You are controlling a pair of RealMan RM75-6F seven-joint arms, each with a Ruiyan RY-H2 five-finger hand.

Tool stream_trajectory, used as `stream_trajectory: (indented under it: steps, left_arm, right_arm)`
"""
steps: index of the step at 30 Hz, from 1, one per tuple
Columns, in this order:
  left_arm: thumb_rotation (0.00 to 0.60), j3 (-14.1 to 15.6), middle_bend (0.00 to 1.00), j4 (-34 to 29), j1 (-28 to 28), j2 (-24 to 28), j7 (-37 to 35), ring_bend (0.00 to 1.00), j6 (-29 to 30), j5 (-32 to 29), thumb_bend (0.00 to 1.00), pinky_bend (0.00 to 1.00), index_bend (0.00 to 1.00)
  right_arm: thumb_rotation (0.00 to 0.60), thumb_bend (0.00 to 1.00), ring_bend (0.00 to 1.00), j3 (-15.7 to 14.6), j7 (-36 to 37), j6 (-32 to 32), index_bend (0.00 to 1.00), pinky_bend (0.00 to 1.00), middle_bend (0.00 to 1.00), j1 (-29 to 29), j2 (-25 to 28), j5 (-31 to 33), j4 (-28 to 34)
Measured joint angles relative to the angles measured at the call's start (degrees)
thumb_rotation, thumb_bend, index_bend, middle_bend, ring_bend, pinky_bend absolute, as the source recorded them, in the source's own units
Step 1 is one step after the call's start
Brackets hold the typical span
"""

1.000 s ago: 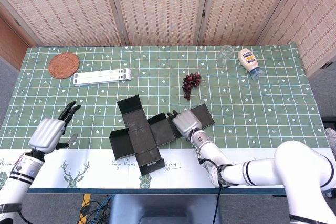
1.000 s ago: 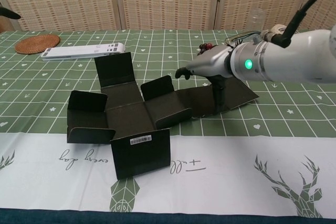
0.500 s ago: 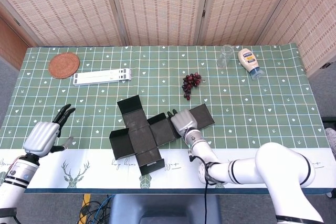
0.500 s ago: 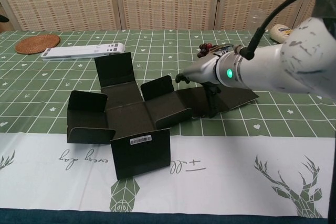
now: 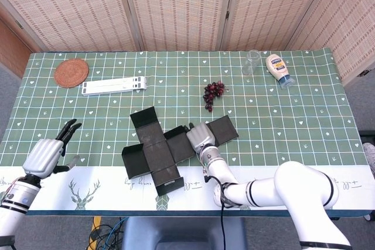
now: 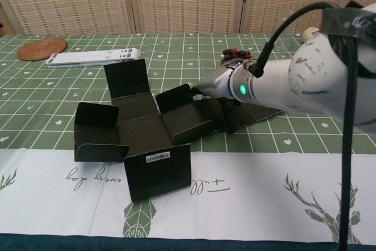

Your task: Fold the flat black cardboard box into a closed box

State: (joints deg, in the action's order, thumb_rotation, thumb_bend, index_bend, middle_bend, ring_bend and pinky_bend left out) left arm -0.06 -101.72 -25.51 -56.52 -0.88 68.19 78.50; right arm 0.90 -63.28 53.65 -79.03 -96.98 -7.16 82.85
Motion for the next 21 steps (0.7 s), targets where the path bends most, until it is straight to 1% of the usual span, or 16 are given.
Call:
stream_trajectory:
  steps: [5, 14, 19, 21]
  left_arm:
    - [0.600, -0.2, 0.00, 0.3, 0.4, 0.0, -0.6, 0.58, -0.5, 0.6, 0.35, 0.86, 0.00]
    - [0.600, -0.6, 0.00, 0.5, 1.1, 0.1, -1.5, 0.58, -1.0, 1.6, 0.35, 0.86, 0.00]
    - [0.600, -0.9, 0.00, 0.5, 1.3, 0.2, -2.0, 0.57, -1.4, 1.9, 0.35, 0.86, 0.00]
    - [0.600, -1.0, 0.00, 0.5, 1.3, 0.2, -2.1, 0.57, -1.6, 2.0, 0.35, 0.86, 0.00]
  right_arm:
    - [0.600, 0.12, 0.69, -0.1, -2.0, 1.3, 0.00, 0.90, 0.10, -0.4, -0.6, 0.7, -0.1]
    - [0.600, 0.14, 0.69, -0.4, -5.9, 3.1, 0.00, 0.90, 0.11, -0.7, -2.2, 1.3, -0.7]
    - [0.600, 0.15, 0.70, -0.1, -7.3, 3.6, 0.03, 0.90, 0.12, -0.5, -2.7, 1.5, -1.0]
    - [0.600, 0.17, 0.70, -0.1, -7.9, 4.0, 0.05, 0.90, 0.13, -0.5, -3.0, 1.6, -1.2]
